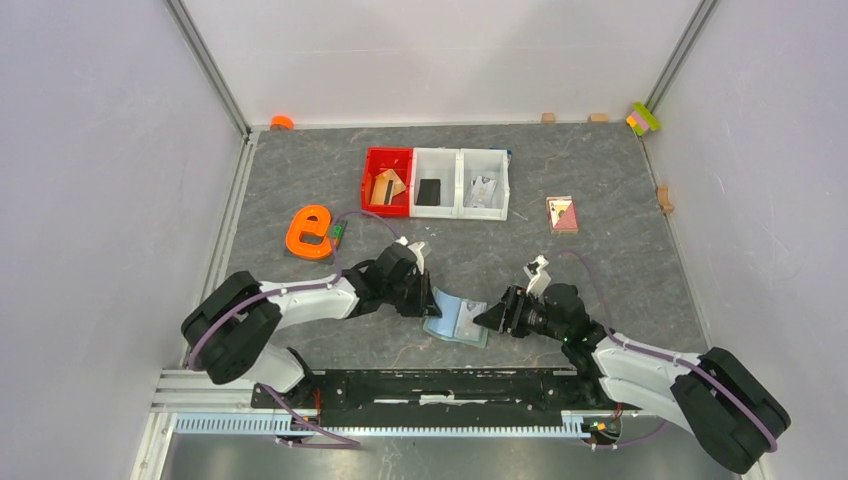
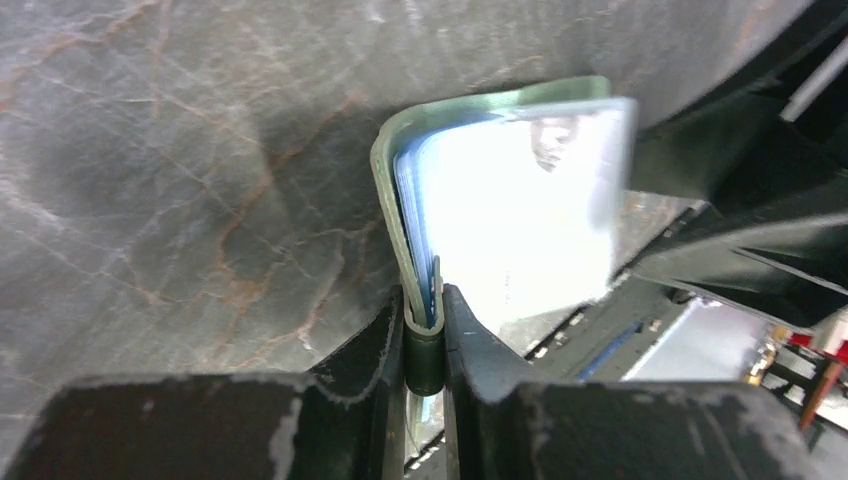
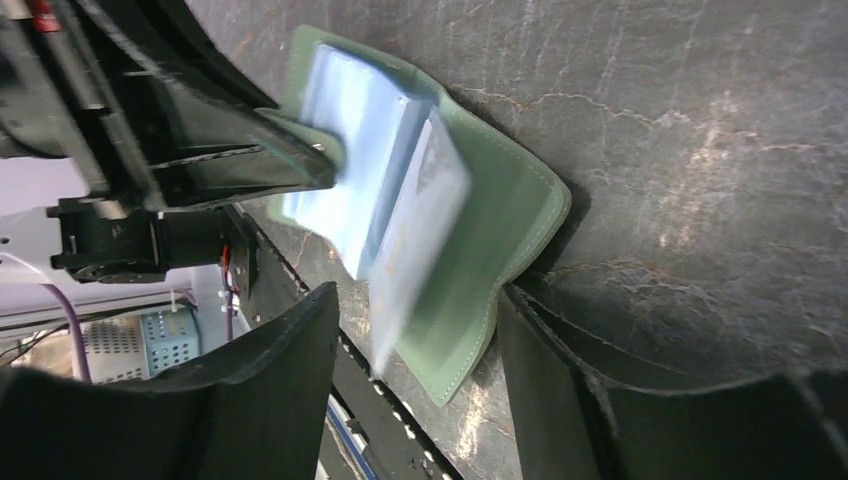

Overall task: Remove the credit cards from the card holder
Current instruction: Remove the credit card from the card holder.

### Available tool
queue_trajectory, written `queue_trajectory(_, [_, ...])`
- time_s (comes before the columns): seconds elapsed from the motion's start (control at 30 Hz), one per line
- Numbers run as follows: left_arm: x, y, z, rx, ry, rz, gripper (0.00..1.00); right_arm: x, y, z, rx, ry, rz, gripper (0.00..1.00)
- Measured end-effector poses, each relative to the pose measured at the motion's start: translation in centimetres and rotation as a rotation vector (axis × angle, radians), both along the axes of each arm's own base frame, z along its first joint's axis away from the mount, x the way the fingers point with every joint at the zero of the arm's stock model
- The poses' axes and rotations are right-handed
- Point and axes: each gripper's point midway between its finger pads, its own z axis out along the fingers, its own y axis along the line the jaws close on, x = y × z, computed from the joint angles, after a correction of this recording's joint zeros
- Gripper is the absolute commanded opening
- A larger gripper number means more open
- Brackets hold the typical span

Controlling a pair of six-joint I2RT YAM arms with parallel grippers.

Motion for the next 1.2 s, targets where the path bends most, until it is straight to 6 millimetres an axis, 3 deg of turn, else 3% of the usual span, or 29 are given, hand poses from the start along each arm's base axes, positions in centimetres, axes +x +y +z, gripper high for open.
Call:
queue_trajectory(0.13, [0.3, 1.0, -2.0, 0.073, 0.006, 0.010, 0.02, -0.1, 0.4, 0.6, 0.038, 0.014, 0.008, 0.53])
queue_trajectory(0.23, [0.6, 0.8, -2.1, 0.078, 0.003, 0.008, 0.02, -0.2, 0.8, 1.4, 0.071, 0.005, 0.020, 0.54])
queue_trajectory(0.27, [0.7, 0.8, -2.1, 0.079, 0.002, 0.006, 0.02, -0.2, 0.9, 1.6, 0.077, 0.002, 0.024, 0.56])
queue_trajectory(0.4, [0.7, 0.6, -2.0, 0.079, -0.006, 0.000, 0.02, -0.5, 1.0, 1.6, 0.079, 0.002, 0.040, 0.84])
queue_trajectory(0.5, [0.7, 0.6, -2.0, 0.083, -0.015, -0.002, 0.02, -1.0, 0.4, 0.7, 0.034, 0.012, 0.045, 0.89])
queue_trajectory(0.7, [0.6, 1.0, -1.9, 0.102, -0.021, 0.004, 0.02, -1.0, 0.1, 0.7, 0.021, 0.002, 0.036, 0.79])
queue_trajectory(0.9, [0.0, 1.1, -0.8, 0.093, -0.029, -0.006, 0.02, -0.9, 1.0, 1.8, 0.085, 0.008, 0.047, 0.71])
queue_trajectory(1.2, [-1.4, -1.4, 1.3, 0.010, -0.049, -0.085, 0.02, -0.7, 2.2, 3.5, 0.179, 0.007, 0.075, 0.70])
